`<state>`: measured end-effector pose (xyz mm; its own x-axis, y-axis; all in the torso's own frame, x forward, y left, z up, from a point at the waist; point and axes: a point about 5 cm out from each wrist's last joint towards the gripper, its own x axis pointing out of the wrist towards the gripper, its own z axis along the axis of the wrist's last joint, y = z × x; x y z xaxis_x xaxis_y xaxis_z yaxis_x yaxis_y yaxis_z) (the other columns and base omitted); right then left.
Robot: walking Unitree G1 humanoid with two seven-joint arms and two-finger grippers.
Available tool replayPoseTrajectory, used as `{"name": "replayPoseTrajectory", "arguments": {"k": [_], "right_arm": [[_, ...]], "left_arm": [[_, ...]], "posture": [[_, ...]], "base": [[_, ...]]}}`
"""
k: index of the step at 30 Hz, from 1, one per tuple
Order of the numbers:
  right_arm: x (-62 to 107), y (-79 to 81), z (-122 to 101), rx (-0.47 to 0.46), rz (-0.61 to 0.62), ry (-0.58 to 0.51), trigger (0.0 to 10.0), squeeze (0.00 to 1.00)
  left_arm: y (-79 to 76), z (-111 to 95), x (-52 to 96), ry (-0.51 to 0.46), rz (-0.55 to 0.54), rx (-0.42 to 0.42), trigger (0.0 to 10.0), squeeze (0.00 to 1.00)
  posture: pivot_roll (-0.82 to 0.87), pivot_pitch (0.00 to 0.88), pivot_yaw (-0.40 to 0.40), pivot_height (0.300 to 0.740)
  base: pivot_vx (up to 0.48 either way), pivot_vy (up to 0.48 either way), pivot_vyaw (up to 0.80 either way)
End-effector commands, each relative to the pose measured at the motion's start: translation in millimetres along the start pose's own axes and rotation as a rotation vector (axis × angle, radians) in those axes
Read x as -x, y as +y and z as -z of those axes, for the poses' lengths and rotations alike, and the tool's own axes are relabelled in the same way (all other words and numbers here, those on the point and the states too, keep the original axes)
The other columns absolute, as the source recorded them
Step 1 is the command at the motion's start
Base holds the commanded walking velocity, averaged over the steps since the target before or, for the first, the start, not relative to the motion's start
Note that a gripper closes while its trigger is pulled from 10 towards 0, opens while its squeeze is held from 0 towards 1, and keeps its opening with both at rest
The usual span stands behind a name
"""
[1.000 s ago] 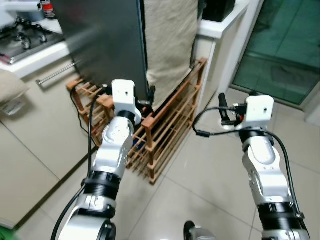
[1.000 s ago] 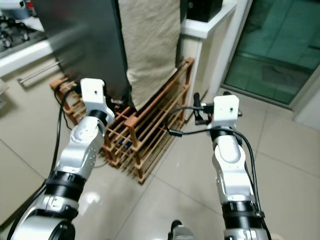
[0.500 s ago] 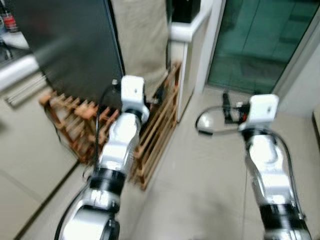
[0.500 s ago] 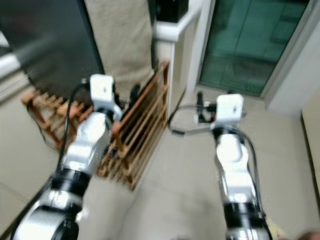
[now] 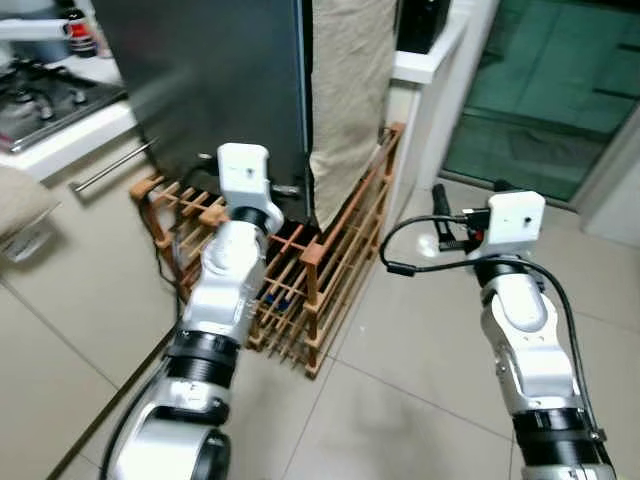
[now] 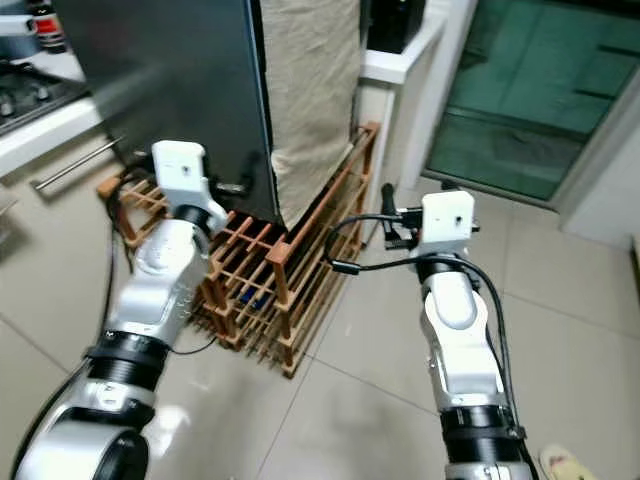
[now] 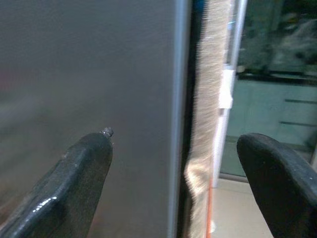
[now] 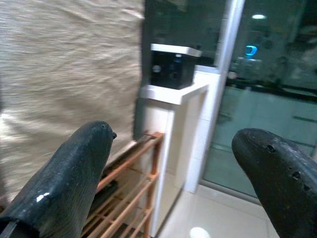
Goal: Restocking fridge
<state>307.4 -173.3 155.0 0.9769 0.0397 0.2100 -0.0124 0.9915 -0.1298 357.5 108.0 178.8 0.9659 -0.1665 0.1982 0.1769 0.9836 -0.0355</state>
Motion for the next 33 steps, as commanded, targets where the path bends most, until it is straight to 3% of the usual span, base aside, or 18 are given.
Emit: {"name": "replayPoseTrajectory", "arguments": {"k": [1,6,19,30,33], "right_arm": [[0.5,-4.1,-5.0,0.015,0.011,-0.024,10.0,0.0],[2.0,-3.4,-4.1,0.013,0.014,-0.019,10.0,0.0],[5.4,-10.6,-5.8,0.008,0.059,-0.022,10.0,0.0],[6.4,-12.7,-7.1,0.014,0.071,-0.023,10.0,0.0],[9.7,-13.5,-5.4,0.022,0.071,-0.013,10.0,0.0]], "left_arm": [[-16.2,-8.2,-3.9,-0.033,0.069,0.001,10.0,0.0],[-23.9,-9.7,-3.1,-0.036,0.113,-0.022,10.0,0.0],[-25.2,-7.4,-1.2,-0.023,0.116,0.032,10.0,0.0],[-16.0,-3.8,-4.6,0.013,0.078,0.013,10.0,0.0],[-2.2,8.6,-0.5,0.082,-0.002,0.073,10.0,0.0]], "posture": [[-0.18,0.033,0.055,0.74],[-0.18,0.04,0.057,0.74],[-0.19,0.046,0.062,0.74],[-0.19,0.048,0.064,0.74],[-0.19,0.047,0.061,0.74]], "base": [[0.469,0.0,0.0],[0.0,0.0,0.0],[0.196,-0.31,0.0],[0.0,0.0,0.0],[0.0,0.0,0.0]]}}
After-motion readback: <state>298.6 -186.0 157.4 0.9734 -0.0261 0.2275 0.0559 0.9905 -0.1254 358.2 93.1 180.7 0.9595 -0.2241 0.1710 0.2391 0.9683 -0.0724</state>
